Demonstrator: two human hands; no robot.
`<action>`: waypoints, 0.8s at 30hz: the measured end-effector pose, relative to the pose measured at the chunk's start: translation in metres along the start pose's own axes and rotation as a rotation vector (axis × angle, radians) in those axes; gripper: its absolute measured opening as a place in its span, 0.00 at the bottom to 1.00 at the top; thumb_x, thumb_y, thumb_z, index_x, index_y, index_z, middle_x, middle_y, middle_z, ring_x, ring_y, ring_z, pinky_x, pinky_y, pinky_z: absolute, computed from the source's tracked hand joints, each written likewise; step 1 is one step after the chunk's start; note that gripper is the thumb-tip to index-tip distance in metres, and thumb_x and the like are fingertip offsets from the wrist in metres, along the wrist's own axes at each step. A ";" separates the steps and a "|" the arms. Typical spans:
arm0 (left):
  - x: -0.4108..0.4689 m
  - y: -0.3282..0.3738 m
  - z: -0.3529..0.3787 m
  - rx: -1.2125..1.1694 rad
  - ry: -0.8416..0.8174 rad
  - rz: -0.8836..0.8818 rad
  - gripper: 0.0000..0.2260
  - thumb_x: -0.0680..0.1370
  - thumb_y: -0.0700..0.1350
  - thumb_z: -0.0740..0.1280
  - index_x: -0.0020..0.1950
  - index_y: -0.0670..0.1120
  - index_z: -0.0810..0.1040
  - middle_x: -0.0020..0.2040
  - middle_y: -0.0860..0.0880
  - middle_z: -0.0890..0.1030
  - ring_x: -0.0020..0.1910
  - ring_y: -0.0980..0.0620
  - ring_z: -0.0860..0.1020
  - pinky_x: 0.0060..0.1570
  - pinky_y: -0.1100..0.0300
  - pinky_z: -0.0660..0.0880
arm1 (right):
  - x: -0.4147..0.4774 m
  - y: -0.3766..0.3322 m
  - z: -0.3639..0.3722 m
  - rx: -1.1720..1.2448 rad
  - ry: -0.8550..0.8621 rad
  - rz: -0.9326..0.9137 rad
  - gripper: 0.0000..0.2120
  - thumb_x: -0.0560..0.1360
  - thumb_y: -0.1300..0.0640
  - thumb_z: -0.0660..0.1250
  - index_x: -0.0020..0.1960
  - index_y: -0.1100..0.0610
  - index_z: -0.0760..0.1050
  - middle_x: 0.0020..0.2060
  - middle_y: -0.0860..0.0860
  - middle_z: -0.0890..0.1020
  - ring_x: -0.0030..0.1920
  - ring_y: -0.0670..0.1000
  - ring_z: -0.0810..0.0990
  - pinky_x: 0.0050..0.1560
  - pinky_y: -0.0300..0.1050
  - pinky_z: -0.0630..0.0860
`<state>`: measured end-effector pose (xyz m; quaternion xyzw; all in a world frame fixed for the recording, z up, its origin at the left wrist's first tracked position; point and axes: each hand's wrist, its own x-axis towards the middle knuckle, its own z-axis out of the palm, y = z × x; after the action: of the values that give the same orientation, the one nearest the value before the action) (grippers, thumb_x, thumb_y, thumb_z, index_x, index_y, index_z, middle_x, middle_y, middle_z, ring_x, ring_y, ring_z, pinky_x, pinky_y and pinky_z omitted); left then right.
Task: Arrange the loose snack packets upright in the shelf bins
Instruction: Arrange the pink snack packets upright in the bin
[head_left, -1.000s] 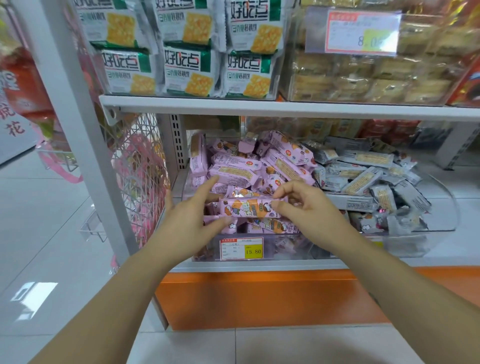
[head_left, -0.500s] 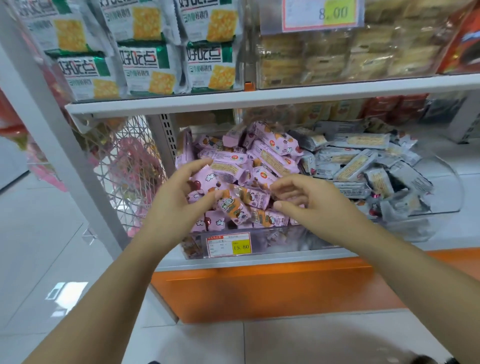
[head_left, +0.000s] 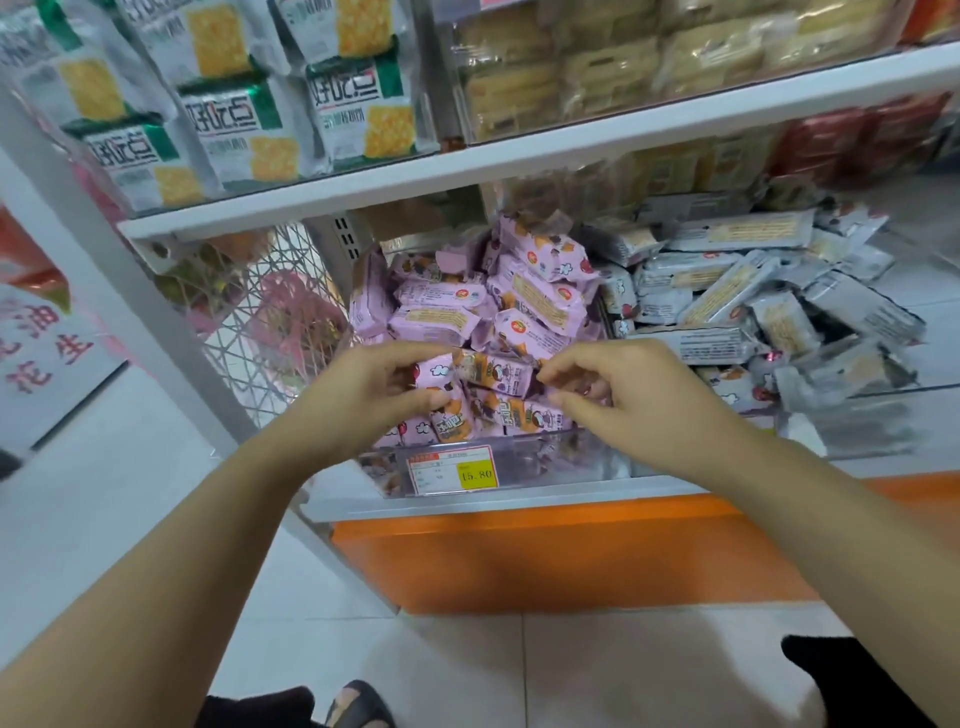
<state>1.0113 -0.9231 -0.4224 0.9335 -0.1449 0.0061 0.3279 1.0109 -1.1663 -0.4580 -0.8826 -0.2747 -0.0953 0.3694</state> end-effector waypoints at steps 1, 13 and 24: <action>0.001 0.001 0.000 0.042 -0.011 -0.003 0.19 0.74 0.43 0.71 0.65 0.50 0.75 0.52 0.58 0.80 0.48 0.73 0.76 0.43 0.82 0.66 | -0.001 0.001 0.000 -0.005 -0.003 -0.008 0.07 0.75 0.60 0.68 0.53 0.54 0.81 0.41 0.41 0.79 0.42 0.24 0.72 0.45 0.20 0.66; -0.002 -0.013 0.019 0.339 -0.136 0.006 0.20 0.77 0.50 0.67 0.69 0.52 0.73 0.61 0.51 0.78 0.57 0.56 0.75 0.51 0.66 0.67 | -0.010 0.003 0.004 -0.108 -0.045 -0.023 0.09 0.77 0.56 0.66 0.56 0.52 0.80 0.47 0.41 0.81 0.46 0.36 0.75 0.49 0.27 0.70; 0.003 -0.019 0.023 0.341 -0.144 -0.009 0.19 0.77 0.50 0.68 0.68 0.54 0.74 0.68 0.52 0.74 0.66 0.54 0.71 0.58 0.65 0.65 | -0.010 0.003 0.005 -0.136 -0.042 -0.042 0.10 0.76 0.57 0.67 0.56 0.53 0.80 0.50 0.46 0.82 0.50 0.44 0.78 0.54 0.44 0.75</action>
<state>1.0177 -0.9239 -0.4517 0.9743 -0.1605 -0.0377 0.1537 1.0042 -1.1686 -0.4673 -0.9015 -0.2939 -0.1029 0.3004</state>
